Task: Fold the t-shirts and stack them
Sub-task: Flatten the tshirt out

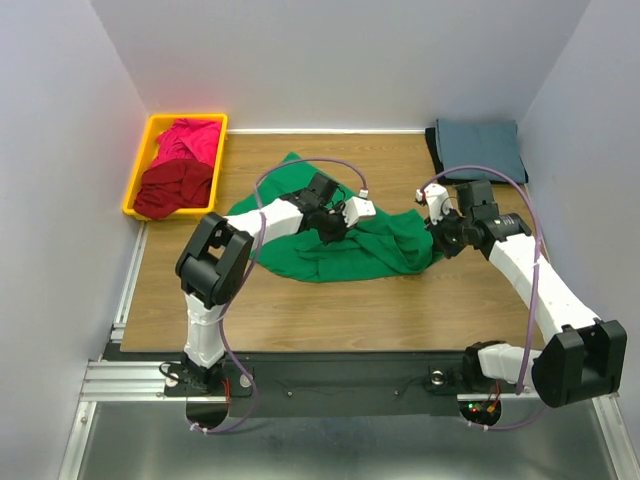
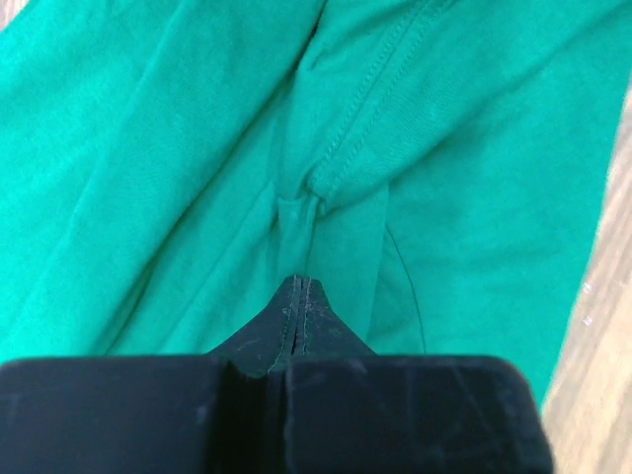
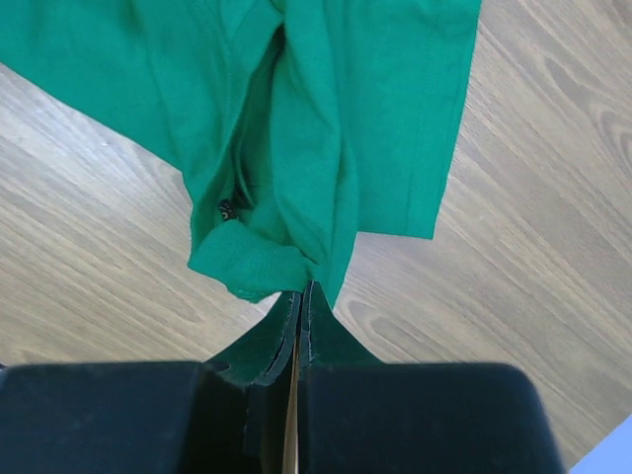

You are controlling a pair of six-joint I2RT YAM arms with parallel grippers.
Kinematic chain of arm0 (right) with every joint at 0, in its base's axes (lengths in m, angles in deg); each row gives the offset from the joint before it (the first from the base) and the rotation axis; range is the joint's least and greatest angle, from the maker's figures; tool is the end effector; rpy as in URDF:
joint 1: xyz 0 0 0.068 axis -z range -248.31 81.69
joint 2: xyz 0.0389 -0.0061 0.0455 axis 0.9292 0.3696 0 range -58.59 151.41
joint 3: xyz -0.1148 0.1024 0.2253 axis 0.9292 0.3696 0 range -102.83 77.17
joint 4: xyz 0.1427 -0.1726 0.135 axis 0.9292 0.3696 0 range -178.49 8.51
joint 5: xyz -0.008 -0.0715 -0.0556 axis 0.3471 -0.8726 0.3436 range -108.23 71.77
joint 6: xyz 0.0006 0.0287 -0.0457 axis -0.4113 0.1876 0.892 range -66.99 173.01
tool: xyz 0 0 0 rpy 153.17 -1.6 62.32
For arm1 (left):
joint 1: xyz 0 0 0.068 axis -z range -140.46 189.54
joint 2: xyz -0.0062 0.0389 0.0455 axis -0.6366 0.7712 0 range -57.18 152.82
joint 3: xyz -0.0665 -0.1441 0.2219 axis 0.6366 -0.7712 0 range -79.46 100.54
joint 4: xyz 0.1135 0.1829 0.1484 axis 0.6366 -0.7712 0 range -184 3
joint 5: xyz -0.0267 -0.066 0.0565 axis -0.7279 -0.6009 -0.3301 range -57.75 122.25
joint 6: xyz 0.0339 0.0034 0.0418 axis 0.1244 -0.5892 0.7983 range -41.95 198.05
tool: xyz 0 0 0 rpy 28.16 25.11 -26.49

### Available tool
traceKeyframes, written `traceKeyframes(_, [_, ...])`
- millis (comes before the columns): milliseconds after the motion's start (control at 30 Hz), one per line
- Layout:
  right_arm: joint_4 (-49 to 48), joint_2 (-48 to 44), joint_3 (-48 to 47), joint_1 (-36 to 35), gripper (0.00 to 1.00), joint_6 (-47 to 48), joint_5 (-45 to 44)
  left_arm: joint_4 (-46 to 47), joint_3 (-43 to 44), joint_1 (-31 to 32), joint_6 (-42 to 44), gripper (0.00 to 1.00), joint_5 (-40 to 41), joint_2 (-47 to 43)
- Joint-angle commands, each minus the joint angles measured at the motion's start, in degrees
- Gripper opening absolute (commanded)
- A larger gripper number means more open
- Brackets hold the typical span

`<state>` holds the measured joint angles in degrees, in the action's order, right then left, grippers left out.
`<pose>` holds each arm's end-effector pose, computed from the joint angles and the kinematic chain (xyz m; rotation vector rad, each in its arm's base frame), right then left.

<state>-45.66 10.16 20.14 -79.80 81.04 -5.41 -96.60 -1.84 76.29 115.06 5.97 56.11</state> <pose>0.2332 0.0555 0.2800 -0.9276 2.3171 0.1626 0.3375 -0.2716 0.1865 1.5636 1.7141 -0.5370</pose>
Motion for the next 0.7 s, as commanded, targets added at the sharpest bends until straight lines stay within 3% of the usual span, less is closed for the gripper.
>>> traceKeyframes(0, [-2.84, 0.59, -3.25, 1.11, 0.01, -0.79, -1.83, -2.35, 3.67, -1.42, -0.10, 0.00, -0.79, -9.31])
traceKeyframes(300, [-3.72, 2.35, -9.40, 1.47, 0.01, -1.49, -2.89, -8.75, 9.73, -3.97, 0.59, 0.00, 1.32, -17.93])
traceKeyframes(433, [-3.72, 3.05, -9.85, 1.47, 0.00, -1.31, -2.19, -12.37, 10.18, -3.88, 0.52, 0.31, 1.67, -15.30])
traceKeyframes(467, [-3.72, 3.14, -9.68, 1.38, 0.01, -1.57, -2.10, -12.37, 9.48, -3.71, 0.25, 0.43, 1.67, -13.73])
traceKeyframes(600, [-3.72, 2.53, -7.92, 1.38, 0.01, -1.84, -1.75, -12.37, 8.51, -3.62, 1.22, 0.57, -0.08, -9.42])
traceKeyframes(667, [-3.72, 2.53, -7.57, 1.38, 0.01, -2.02, -1.66, -12.37, 8.77, -3.18, 1.65, 0.56, -1.31, -6.96])
